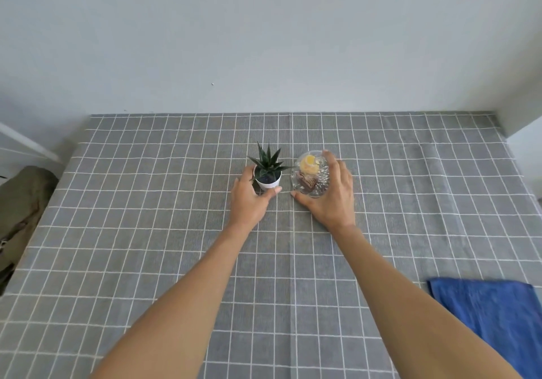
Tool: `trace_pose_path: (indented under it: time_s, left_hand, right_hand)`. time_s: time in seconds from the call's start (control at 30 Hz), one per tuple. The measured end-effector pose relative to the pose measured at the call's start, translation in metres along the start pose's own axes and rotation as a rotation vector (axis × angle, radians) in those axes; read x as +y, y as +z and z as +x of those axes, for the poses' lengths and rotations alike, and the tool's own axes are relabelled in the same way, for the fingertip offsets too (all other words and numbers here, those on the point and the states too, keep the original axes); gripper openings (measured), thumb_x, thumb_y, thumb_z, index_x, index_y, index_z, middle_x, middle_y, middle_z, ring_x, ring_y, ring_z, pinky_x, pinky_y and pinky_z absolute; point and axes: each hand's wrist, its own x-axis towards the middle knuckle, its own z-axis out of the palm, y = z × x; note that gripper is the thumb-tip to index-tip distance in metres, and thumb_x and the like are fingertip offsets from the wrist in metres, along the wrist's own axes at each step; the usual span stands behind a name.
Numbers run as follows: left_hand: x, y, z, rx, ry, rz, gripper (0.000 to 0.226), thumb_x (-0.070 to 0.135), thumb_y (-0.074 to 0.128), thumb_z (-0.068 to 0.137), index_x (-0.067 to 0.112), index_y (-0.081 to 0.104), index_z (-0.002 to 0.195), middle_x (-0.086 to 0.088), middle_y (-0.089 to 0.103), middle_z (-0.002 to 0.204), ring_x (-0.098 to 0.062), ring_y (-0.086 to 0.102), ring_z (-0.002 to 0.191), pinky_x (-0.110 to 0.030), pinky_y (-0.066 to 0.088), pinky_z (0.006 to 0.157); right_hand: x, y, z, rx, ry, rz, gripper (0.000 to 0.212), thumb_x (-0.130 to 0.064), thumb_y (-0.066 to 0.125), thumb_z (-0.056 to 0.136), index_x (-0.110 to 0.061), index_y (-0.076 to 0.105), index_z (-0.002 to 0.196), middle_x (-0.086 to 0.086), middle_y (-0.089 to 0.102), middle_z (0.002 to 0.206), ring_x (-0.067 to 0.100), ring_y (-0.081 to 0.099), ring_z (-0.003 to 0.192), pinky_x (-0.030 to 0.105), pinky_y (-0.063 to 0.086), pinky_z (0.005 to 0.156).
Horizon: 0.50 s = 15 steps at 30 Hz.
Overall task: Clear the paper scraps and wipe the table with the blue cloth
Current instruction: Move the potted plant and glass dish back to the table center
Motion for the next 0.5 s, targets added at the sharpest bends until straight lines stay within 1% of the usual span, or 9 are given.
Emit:
trace_pose_path:
  time_s: [0.1, 0.27, 0.4, 0.5]
  left_hand:
    - [-0.0025, 0.0015, 0.0003, 0.009, 0.013, 0.021, 0.059, 0.05, 0.072, 0.068, 0.022, 0.059, 0.119, 0.021, 0.057, 0.117, -0.017, 0.056, 0.109, -0.046, 0.048, 0.092]
    - [-0.0015, 0.0041, 0.0023, 0.035, -0.003, 0.023, 0.062, 0.047, 0.073, 0.07, 0.024, 0.054, 0.124, 0.01, 0.061, 0.118, -0.019, 0.055, 0.111, -0.046, 0.047, 0.093]
    - [-0.0008, 0.0057, 0.0054, 0.046, -0.004, 0.045, 0.06, 0.042, 0.076, 0.071, 0.02, 0.056, 0.123, 0.01, 0.06, 0.118, -0.019, 0.055, 0.11, -0.045, 0.047, 0.093]
    - [-0.0011, 0.0052, 0.0054, 0.042, -0.006, 0.04, 0.063, 0.046, 0.075, 0.069, 0.021, 0.055, 0.123, 0.009, 0.063, 0.113, -0.021, 0.056, 0.107, -0.045, 0.048, 0.09]
  right_hand:
    - [-0.0006, 0.0002, 0.0006, -0.005, 0.008, -0.001, 0.099, -0.055, 0.08, 0.06, -0.031, 0.026, 0.14, 0.007, 0.043, 0.129, 0.028, 0.039, 0.122, 0.043, 0.038, 0.101]
    - [-0.0012, -0.0001, -0.0022, -0.005, 0.018, -0.008, 0.1, -0.058, 0.078, 0.061, -0.032, 0.023, 0.141, 0.01, 0.041, 0.135, 0.031, 0.037, 0.125, 0.046, 0.038, 0.101]
    - [-0.0011, -0.0002, -0.0041, -0.003, 0.027, -0.029, 0.102, -0.059, 0.077, 0.062, -0.031, 0.022, 0.143, 0.013, 0.04, 0.136, 0.033, 0.036, 0.127, 0.048, 0.037, 0.103]
    - [-0.0029, -0.0011, -0.0057, 0.0, 0.035, -0.024, 0.102, -0.059, 0.077, 0.062, -0.031, 0.022, 0.143, 0.014, 0.039, 0.138, 0.034, 0.035, 0.128, 0.046, 0.037, 0.102]
